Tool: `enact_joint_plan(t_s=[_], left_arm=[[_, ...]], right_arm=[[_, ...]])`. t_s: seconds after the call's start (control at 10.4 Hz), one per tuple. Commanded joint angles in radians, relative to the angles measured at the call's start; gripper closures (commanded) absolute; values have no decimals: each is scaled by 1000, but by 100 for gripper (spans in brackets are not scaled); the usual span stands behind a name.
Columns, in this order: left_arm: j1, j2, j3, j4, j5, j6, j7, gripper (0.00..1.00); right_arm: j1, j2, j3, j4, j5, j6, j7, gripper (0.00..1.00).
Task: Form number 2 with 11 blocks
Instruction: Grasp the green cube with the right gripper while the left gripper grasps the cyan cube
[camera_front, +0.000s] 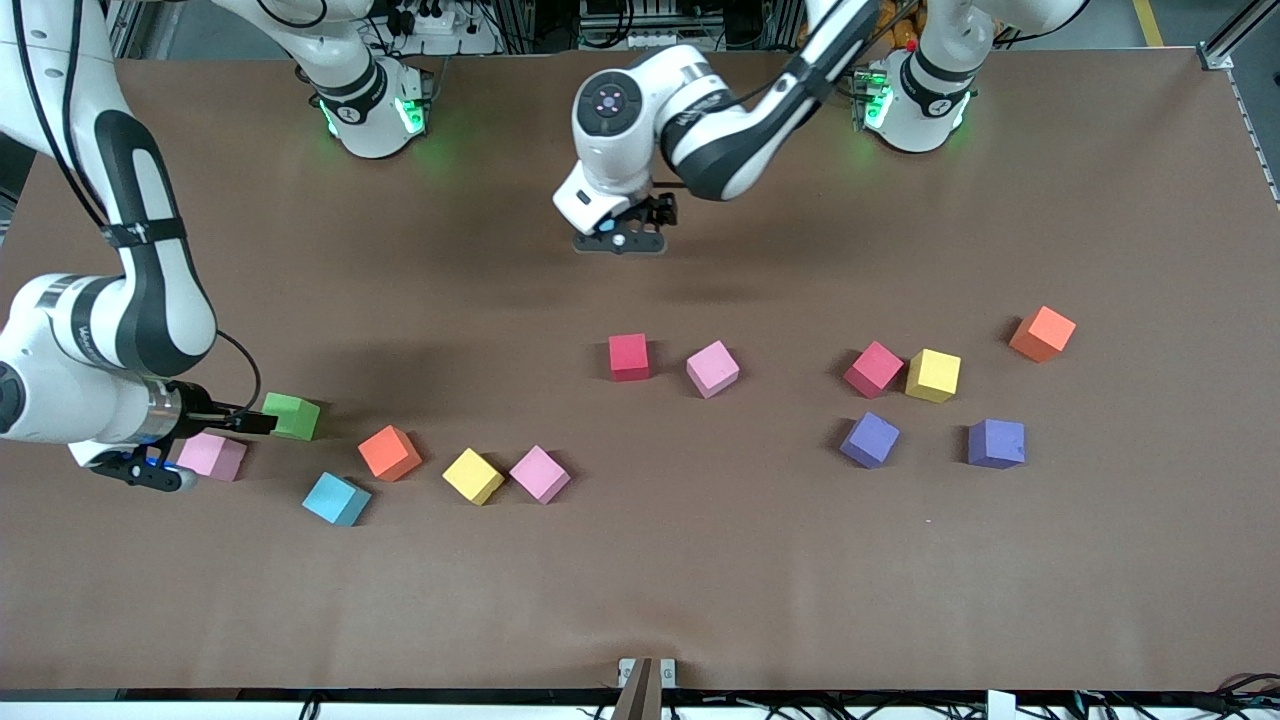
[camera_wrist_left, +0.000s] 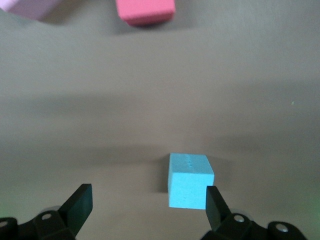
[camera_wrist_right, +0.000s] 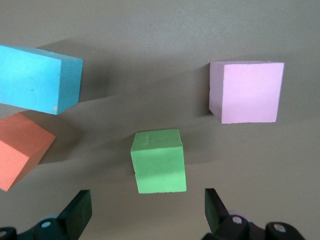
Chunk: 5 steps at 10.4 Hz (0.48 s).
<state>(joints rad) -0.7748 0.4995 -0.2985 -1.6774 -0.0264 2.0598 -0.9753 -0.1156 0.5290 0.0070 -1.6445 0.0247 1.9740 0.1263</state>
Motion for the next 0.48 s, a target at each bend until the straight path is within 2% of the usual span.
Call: enact_joint_plan(t_s=[0.0,0.38], left_arm=[[-40,46,4,15,-1,38,-31,0],[-101,135,7,21,0,115,-59,0]], right_arm=[[-10,34,8,12,0,19,-45,0],[-16,77,8,14,-31,68,-112,0]])
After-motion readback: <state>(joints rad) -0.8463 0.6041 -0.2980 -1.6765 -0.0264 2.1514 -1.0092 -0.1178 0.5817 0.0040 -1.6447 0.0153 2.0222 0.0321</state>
